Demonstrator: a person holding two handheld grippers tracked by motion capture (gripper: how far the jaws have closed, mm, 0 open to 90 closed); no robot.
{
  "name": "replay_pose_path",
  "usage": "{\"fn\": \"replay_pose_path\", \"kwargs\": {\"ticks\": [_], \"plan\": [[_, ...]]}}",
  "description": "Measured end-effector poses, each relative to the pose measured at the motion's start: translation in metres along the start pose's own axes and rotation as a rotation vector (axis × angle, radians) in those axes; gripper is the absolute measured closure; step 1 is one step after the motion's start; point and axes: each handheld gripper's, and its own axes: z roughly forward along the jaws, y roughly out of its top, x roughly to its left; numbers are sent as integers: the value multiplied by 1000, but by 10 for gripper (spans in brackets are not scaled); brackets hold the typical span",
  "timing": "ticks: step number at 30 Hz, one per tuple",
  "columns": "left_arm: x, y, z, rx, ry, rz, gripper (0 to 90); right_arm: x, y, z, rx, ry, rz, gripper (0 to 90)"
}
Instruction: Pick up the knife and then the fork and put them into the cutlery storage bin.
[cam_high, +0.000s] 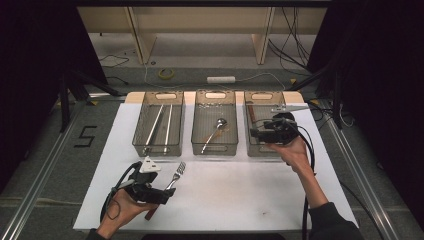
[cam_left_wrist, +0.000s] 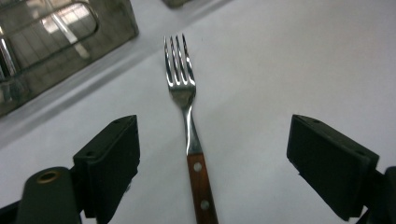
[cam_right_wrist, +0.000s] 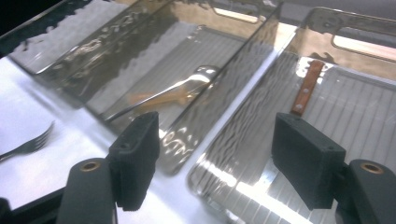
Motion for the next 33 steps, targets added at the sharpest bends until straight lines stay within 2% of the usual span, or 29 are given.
{"fn": "replay_pose_path", "kwargs": {"ticks": [8, 12, 17, 23, 29, 33], "plan": [[1, -3, 1, 128, 36, -1, 199, 20, -27, -15, -34, 58, -27, 310], [0, -5, 4, 169, 42, 3, 212, 27, -36, -20, -54, 76, -35, 303], [0, -8, 6, 201, 42, 11, 213, 35, -46, -29, -94, 92, -50, 290], [0, -11, 9, 239, 35, 20, 251, 43, -59, -38, -130, 117, -38, 280], [-2, -13, 12, 291, 32, 36, 294, 52, -67, -42, -131, 139, -56, 279], [-3, -15, 13, 318, 35, 40, 323, 56, -71, -44, -122, 132, -75, 279]]}}
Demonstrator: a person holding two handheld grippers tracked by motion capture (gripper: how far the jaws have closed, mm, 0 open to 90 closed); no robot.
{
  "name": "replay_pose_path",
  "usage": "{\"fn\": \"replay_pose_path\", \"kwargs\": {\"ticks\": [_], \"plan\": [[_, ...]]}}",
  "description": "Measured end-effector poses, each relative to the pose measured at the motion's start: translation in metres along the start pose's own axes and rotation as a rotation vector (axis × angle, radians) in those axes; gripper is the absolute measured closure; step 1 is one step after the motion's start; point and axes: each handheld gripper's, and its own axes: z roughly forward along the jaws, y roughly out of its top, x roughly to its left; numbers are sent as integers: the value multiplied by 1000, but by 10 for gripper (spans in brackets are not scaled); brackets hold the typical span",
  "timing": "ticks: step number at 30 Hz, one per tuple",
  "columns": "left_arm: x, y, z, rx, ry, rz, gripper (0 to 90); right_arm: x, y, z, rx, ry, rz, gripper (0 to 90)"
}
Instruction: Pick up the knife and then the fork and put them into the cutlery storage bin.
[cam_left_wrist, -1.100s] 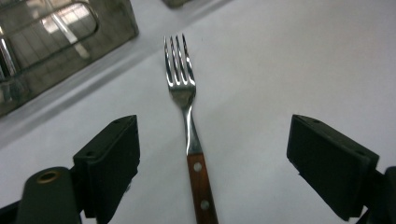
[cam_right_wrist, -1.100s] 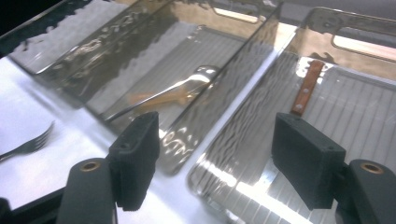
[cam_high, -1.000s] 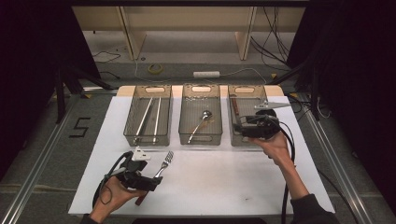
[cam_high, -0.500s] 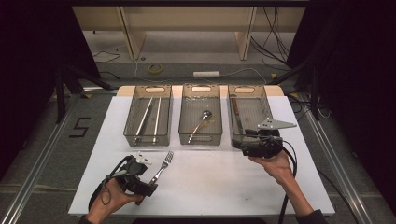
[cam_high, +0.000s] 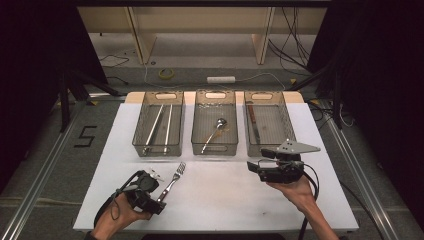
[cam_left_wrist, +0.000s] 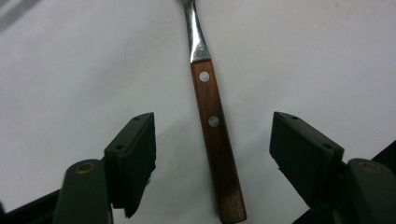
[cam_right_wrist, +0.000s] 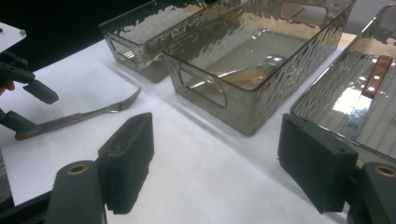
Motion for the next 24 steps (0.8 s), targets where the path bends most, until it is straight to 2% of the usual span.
{"fn": "replay_pose_path", "kwargs": {"ticks": [5, 9, 15, 24], "plan": [[0, -1, 2, 23, 2, 1, 368, 1, -6, -3, 9, 8, 5, 279], [0, -2, 3, 45, 0, 17, 410, 3, -10, -4, 15, 9, 2, 279], [0, -3, 6, 57, -14, 25, 475, 8, -14, -7, 22, 18, 0, 279], [0, -3, 9, 70, -9, 27, 564, 14, -20, -11, 22, 32, 0, 271]]}}
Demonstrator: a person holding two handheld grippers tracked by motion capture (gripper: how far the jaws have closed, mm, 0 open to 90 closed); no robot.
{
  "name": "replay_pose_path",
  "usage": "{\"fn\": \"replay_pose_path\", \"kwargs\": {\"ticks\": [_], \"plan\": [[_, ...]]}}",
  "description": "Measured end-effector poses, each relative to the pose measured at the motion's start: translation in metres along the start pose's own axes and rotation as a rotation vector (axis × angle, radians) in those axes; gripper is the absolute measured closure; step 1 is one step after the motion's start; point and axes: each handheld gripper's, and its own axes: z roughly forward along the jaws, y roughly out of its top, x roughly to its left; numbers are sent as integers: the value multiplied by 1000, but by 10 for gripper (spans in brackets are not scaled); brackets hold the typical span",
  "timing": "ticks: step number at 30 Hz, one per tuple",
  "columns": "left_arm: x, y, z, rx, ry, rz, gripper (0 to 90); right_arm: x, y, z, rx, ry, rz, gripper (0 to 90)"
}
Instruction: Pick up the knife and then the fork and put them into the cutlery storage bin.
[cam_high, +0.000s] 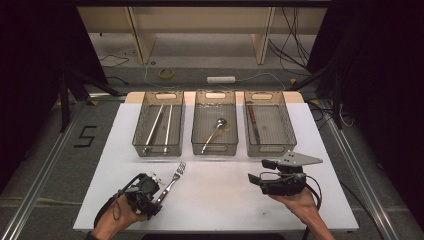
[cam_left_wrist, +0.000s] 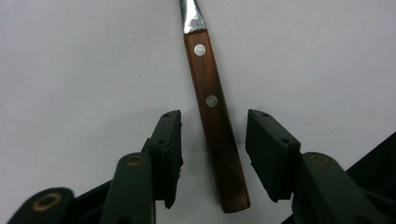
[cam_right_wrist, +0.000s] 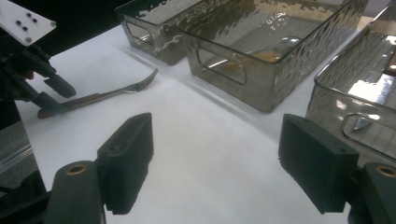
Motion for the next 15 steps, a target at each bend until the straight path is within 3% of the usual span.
{"fn": "replay_pose_path", "kwargs": {"ticks": [15], "plan": [[-1, 2, 4, 31, -10, 7, 680, 7, -4, 0, 5, 26, -4, 260]]}}
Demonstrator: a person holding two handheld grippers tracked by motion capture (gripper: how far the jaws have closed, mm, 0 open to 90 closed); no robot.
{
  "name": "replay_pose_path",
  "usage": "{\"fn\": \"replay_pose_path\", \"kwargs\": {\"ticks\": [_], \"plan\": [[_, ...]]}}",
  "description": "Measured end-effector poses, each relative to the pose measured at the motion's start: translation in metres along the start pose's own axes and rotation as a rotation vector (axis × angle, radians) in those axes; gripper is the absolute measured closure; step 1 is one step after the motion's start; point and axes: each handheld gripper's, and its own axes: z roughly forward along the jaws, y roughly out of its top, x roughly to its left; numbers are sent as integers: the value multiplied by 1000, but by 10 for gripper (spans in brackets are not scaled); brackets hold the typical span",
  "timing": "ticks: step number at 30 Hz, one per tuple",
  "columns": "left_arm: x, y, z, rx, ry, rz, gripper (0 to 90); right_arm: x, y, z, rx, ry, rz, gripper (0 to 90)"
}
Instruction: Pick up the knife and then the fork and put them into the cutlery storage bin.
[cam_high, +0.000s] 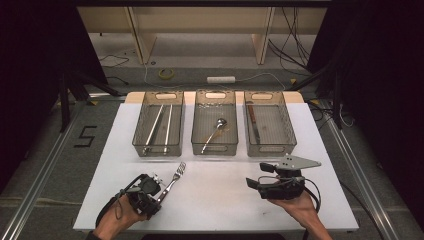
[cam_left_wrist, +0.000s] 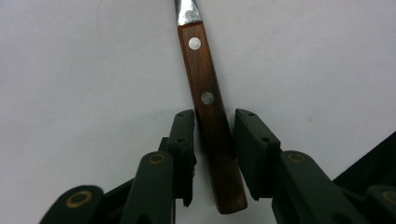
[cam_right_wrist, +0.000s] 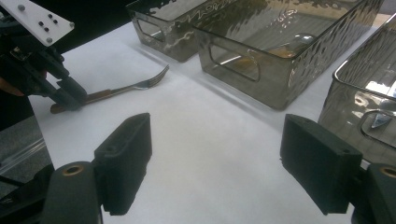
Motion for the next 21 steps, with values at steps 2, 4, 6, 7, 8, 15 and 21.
{"fn": "replay_pose_path", "kwargs": {"ticks": [2, 4, 6, 7, 8, 15, 21], "plan": [[0, 0, 0, 2, -1, 0, 683, 0, 0, 0, 0, 2, 0, 260], [1, 0, 0, 4, -4, 3, 686, 0, 0, 0, 3, 2, -1, 260], [2, 1, 0, 9, -8, 2, 691, 1, 0, 0, 3, 3, -2, 261], [2, 1, 0, 10, -7, 3, 694, 1, 0, 1, 2, 2, -4, 262], [1, 1, 0, 8, -6, -1, 700, 1, 0, 1, 2, 2, -5, 263], [1, 2, 1, 14, -5, 0, 730, 2, 0, 2, 8, 7, -10, 264], [1, 2, 1, 8, -10, 6, 749, 4, 0, 3, 10, 12, -13, 265]]}}
